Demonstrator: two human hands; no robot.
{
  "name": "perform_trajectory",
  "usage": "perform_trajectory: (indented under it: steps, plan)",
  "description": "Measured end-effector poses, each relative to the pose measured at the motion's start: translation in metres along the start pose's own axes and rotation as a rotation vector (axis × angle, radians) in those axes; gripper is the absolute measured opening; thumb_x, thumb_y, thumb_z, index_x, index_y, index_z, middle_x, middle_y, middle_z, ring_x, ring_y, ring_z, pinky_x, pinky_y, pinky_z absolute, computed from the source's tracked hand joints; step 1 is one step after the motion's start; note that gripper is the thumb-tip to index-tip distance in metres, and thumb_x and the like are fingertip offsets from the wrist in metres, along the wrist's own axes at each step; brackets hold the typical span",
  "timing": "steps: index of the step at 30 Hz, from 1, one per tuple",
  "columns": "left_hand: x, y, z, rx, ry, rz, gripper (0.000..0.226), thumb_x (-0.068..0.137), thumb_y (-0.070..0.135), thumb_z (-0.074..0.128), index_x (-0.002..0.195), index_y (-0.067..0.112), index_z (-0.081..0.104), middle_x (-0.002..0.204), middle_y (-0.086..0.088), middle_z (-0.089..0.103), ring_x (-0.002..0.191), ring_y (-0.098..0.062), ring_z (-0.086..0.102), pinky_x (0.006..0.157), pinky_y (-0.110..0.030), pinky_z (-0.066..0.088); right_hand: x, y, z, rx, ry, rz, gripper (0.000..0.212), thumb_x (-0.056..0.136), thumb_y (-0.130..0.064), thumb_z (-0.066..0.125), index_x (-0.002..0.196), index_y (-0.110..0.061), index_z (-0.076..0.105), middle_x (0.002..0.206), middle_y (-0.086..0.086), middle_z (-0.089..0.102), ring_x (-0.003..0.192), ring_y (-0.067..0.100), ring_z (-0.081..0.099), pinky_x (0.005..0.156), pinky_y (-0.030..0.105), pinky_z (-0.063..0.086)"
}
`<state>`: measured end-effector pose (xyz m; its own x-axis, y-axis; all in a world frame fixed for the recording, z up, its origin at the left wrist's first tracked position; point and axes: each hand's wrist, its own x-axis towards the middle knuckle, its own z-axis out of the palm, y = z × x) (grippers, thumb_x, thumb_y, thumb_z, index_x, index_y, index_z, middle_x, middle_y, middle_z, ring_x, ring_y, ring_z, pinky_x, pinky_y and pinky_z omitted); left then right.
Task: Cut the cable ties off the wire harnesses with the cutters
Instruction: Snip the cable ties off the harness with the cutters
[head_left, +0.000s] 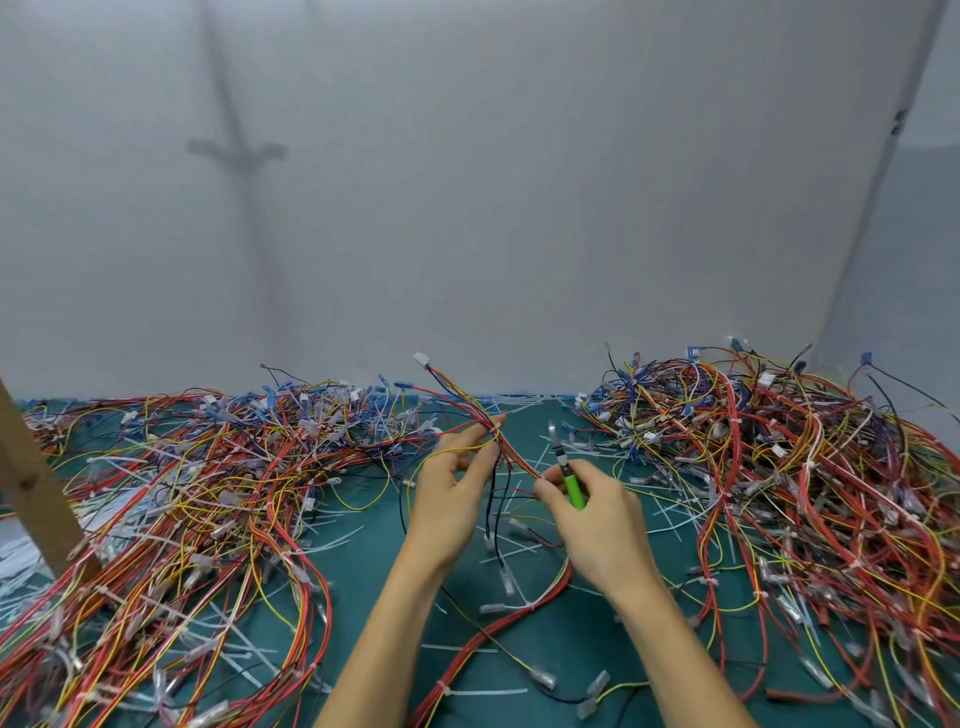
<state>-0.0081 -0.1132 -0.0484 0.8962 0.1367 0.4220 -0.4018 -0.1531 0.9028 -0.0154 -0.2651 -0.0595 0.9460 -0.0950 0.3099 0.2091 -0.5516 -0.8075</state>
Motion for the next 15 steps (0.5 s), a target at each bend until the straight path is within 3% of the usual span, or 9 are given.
perform_trajectory:
  steps: [3, 7, 10, 12, 15]
  plan:
    - [0.001, -0.004, 0.002, -0.055, -0.009, -0.034, 0.031, 0.099, 0.014, 0.052, 0.128, 0.022, 0.062, 0.069, 0.008, 0.057, 0.059, -0.003, 0.05, 0.061, -0.017, 0.044, -0.001, -0.001, 0.004, 0.036, 0.007, -0.027, 0.018, 0.089, -0.034, 0.067, 0.074, -0.027, 0.059, 0.073, -0.007, 0.071, 0.075, 0.018, 0.064, 0.072, 0.034, 0.052]
    - [0.001, -0.007, 0.006, -0.062, 0.02, -0.116, 0.026, 0.097, 0.02, 0.058, 0.123, 0.021, 0.062, 0.083, 0.019, 0.068, 0.074, -0.008, 0.063, 0.073, -0.028, 0.052, -0.002, -0.003, 0.005, 0.148, 0.097, -0.039, 0.019, 0.087, -0.031, 0.07, 0.073, -0.025, 0.059, 0.067, -0.01, 0.067, 0.063, 0.008, 0.06, 0.064, 0.03, 0.049]
    - [-0.001, -0.006, 0.007, -0.011, -0.024, -0.138, 0.016, 0.094, 0.032, 0.061, 0.109, 0.028, 0.065, 0.094, 0.01, 0.072, 0.095, -0.006, 0.066, 0.086, -0.02, 0.049, -0.005, -0.005, 0.007, 0.213, 0.139, -0.046, 0.021, 0.085, -0.028, 0.073, 0.071, -0.025, 0.058, 0.071, -0.013, 0.066, 0.063, 0.009, 0.058, 0.058, 0.021, 0.044]
    - [-0.002, -0.002, 0.008, -0.106, -0.047, -0.157, 0.016, 0.094, 0.033, 0.061, 0.109, 0.029, 0.065, 0.09, 0.009, 0.075, 0.09, 0.001, 0.067, 0.077, -0.008, 0.045, -0.007, -0.007, 0.009, 0.249, 0.149, -0.07, 0.021, 0.085, -0.025, 0.075, 0.072, -0.023, 0.058, 0.071, -0.012, 0.065, 0.06, 0.009, 0.056, 0.055, 0.017, 0.042]
    - [-0.002, 0.004, 0.005, -0.245, -0.025, -0.162, 0.019, 0.092, 0.027, 0.063, 0.11, 0.027, 0.067, 0.078, 0.004, 0.073, 0.078, -0.005, 0.068, 0.074, -0.011, 0.049, -0.011, -0.009, 0.013, 0.261, 0.139, -0.135, 0.022, 0.083, -0.021, 0.076, 0.071, -0.021, 0.057, 0.062, -0.017, 0.06, 0.053, 0.003, 0.05, 0.051, 0.01, 0.036]
